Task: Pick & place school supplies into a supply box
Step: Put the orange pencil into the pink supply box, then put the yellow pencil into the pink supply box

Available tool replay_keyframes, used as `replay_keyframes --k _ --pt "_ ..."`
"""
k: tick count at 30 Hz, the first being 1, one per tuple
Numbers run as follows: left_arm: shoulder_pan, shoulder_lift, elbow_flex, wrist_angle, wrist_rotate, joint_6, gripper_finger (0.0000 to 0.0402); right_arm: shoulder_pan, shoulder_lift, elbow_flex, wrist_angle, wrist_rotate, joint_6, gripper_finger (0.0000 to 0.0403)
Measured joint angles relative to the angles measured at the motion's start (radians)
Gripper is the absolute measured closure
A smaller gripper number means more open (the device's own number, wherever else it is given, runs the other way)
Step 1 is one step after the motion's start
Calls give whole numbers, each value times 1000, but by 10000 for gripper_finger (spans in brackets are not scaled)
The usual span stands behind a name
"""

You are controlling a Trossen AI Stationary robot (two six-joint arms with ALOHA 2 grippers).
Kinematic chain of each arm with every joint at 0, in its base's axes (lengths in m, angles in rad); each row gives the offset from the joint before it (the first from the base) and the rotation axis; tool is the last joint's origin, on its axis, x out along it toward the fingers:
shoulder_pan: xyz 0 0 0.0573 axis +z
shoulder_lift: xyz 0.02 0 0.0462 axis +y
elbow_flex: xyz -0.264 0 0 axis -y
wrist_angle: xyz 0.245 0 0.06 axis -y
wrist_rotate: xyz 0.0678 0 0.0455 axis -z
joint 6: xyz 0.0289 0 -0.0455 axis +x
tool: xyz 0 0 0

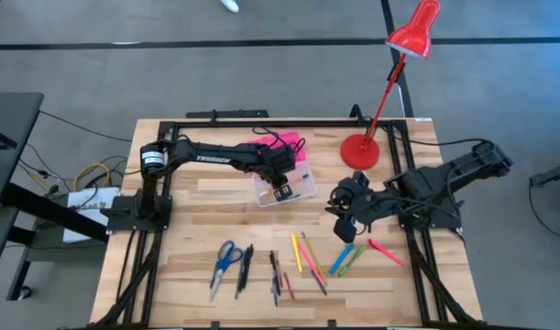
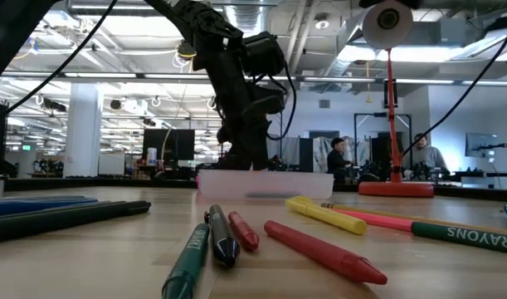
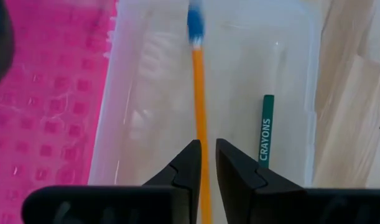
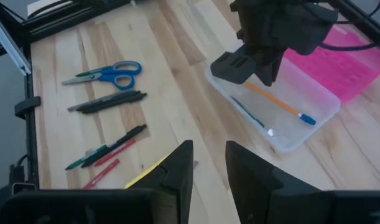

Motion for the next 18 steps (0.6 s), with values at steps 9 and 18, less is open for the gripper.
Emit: replay_keyframes --k 9,18 --pt "3 0 31 -78 -5 3 356 41 0 0 -44 1 65 316" --pt "-32 -39 230 -311 14 113 356 141 0 0 -346 -5 335 316"
